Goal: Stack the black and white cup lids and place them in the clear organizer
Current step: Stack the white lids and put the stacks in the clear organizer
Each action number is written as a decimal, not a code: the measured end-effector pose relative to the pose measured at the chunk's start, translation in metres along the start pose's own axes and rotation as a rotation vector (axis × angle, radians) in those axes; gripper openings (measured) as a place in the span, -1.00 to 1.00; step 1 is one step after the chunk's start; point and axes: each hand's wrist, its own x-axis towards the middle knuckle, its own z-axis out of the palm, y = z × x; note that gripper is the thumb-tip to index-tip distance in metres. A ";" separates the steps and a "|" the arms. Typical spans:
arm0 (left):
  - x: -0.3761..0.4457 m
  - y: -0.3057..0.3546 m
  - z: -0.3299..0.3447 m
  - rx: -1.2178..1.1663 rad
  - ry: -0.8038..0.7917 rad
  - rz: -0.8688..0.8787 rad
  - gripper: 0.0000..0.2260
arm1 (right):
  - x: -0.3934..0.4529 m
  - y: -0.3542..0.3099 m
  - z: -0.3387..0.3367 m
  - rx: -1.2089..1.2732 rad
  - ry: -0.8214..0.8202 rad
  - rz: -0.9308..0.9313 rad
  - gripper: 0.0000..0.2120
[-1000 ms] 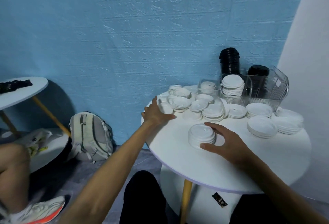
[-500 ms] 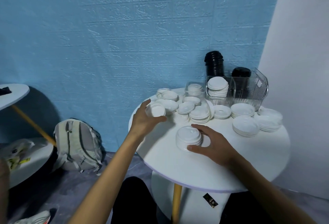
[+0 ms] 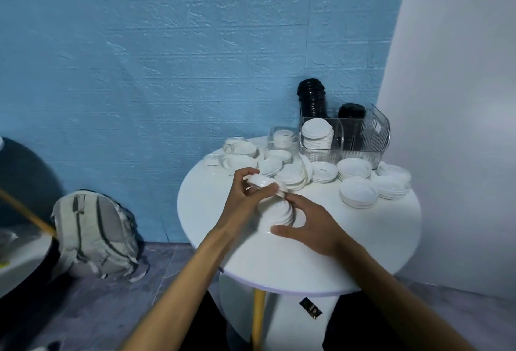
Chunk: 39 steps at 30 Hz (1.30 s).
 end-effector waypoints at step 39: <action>-0.005 -0.022 -0.027 0.508 -0.163 0.088 -0.71 | -0.002 -0.003 0.003 0.038 0.011 -0.002 -0.30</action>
